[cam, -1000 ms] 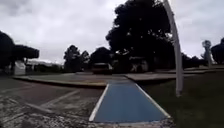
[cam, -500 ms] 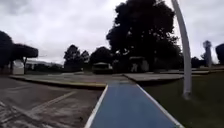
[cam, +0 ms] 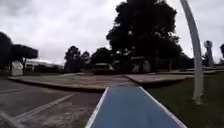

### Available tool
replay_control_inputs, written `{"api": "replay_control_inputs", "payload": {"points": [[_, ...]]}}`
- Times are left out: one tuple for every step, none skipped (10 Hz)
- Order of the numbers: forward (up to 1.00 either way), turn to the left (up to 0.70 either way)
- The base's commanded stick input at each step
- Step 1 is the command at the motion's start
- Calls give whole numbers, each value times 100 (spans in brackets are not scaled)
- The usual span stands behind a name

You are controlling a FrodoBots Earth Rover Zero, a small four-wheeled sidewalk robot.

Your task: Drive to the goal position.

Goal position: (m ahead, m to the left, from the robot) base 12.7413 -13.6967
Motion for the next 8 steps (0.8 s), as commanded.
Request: {"api": "replay_control_inputs", "payload": {"points": [[50, 0], [50, 0], [50, 0], [50, 0], [50, 0], [50, 0], [50, 0], [50, 0]]}}
